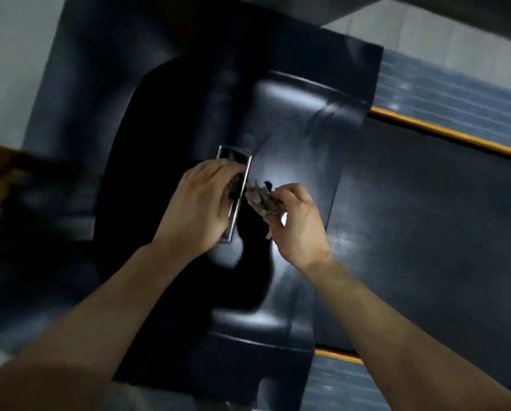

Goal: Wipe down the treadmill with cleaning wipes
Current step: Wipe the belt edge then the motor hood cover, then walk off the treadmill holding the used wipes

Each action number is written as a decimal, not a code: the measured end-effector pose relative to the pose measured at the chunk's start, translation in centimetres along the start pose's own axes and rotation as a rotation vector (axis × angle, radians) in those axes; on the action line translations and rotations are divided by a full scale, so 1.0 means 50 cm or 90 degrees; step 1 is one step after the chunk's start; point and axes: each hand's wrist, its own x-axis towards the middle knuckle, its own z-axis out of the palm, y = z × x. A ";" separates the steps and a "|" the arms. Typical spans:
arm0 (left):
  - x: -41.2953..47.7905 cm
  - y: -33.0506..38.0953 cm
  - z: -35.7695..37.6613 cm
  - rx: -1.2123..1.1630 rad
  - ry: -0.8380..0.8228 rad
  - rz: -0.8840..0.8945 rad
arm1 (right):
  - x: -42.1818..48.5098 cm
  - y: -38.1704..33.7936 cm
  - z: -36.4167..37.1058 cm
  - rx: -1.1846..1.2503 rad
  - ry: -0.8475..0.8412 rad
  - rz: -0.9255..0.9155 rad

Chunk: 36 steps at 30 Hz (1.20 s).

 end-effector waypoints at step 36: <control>-0.801 0.089 -0.079 0.070 0.178 -0.505 | -0.510 -0.240 0.214 -0.306 -0.375 -0.396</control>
